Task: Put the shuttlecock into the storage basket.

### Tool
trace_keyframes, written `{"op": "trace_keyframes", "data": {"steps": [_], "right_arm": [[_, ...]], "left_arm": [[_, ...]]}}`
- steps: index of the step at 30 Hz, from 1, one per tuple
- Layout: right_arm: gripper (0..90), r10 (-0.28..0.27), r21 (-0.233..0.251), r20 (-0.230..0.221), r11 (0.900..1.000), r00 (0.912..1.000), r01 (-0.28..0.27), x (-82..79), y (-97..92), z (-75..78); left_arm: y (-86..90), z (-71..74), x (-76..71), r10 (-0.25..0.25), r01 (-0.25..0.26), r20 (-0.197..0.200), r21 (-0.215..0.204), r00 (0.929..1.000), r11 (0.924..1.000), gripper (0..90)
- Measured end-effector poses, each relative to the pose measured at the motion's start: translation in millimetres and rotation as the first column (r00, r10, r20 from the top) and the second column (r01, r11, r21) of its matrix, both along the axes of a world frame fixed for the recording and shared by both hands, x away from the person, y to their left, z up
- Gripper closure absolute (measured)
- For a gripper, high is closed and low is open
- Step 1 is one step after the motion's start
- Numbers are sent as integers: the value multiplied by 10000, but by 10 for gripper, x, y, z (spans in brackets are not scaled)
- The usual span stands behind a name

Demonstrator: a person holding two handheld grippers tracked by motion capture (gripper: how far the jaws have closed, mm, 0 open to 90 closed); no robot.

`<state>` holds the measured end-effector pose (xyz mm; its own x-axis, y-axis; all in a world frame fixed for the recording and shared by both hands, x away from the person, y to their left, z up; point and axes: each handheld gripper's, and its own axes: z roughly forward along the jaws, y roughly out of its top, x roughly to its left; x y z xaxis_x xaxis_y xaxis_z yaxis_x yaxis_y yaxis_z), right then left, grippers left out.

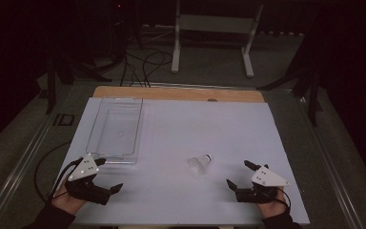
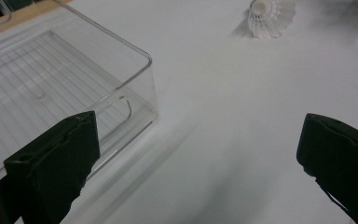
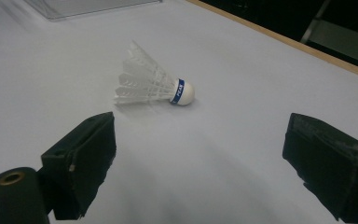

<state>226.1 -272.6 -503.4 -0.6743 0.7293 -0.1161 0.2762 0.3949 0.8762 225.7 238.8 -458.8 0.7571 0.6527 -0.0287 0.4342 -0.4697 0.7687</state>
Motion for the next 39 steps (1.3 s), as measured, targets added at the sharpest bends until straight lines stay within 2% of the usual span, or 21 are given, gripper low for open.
{"op": "trace_keyframes", "data": {"steps": [1, 4, 6, 8, 9, 12, 13, 17, 26, 28, 33, 34, 36, 38, 39], "right_arm": [[97, 8, -14, 30, 10000, 10000, -8, 4, -1, -2], [97, -4, -4, -51, 10000, 10000, 4, 3, 4, -5], [97, 0, -14, -70, 10000, 10000, 0, 3, 6, -5], [97, -5, -27, -73, 10000, 10000, 4, 4, 6, -6], [97, 6, -37, -107, 10000, 9999, -6, 4, 6, -8], [97, 11, -42, -121, 10000, 9999, -11, 7, 7, -10], [97, 8, -50, -118, 10000, 9999, -9, 8, 7, -11], [97, -10, -62, -125, 10000, 9999, 9, 9, 9, -13], [97, -29, -83, -107, 10000, 9999, 28, 9, 8, -11], [97, -30, -78, -99, 10000, 9999, 29, 9, 11, -11], [97, -30, -66, -142, 10000, 9999, 29, 8, 8, -13], [97, -30, -66, -142, 10000, 9999, 29, 8, 8, -13], [97, -13, -100, -158, 9999, 9999, 11, 11, 8, -16], [97, 1, -106, -176, 9999, 9998, -3, 12, 12, -18], [97, 8, -131, -190, 9999, 9998, -10, 13, 12, -19]], "left_arm": [[-10, 1, 1, 27, -27, -56, -65, 10000, 10000, 0], [-54, 7, 9, -53, 56, -127, 305, 9999, 9995, 0], [-71, 12, 23, -89, 99, -318, 333, 9995, 9994, 0], [-71, 12, 23, -89, 99, -318, 333, 9995, 9994, 0], [-97, 19, 37, -140, 162, -468, 459, 9988, 9988, 0], [-114, 22, 40, -205, 237, -552, 569, 9983, 9981, 0], [-131, 22, 43, -300, 346, -622, 737, 9976, 9967, 0], [-165, 28, 48, -384, 460, -878, 863, 9954, 9952, 0], [-218, 28, 70, -496, 618, -1090, 1117, 9928, 9918, 0], [-263, 21, 89, -681, 881, -1480, 1329, 9866, 9872, 0], [-309, 25, 109, -917, 1236, -1941, 1591, 9767, 9795, 0], [-309, 25, 109, -917, 1236, -1941, 1591, 9767, 9795, 0], [-327, 22, 124, -982, 1360, -2153, 1681, 9716, 9764, 0], [-349, 21, 134, -976, 1382, -2169, 1806, 9713, 9738, 0], [-369, 17, 148, -1093, 1514, -2361, 1682, 9656, 9740, 0]]}}
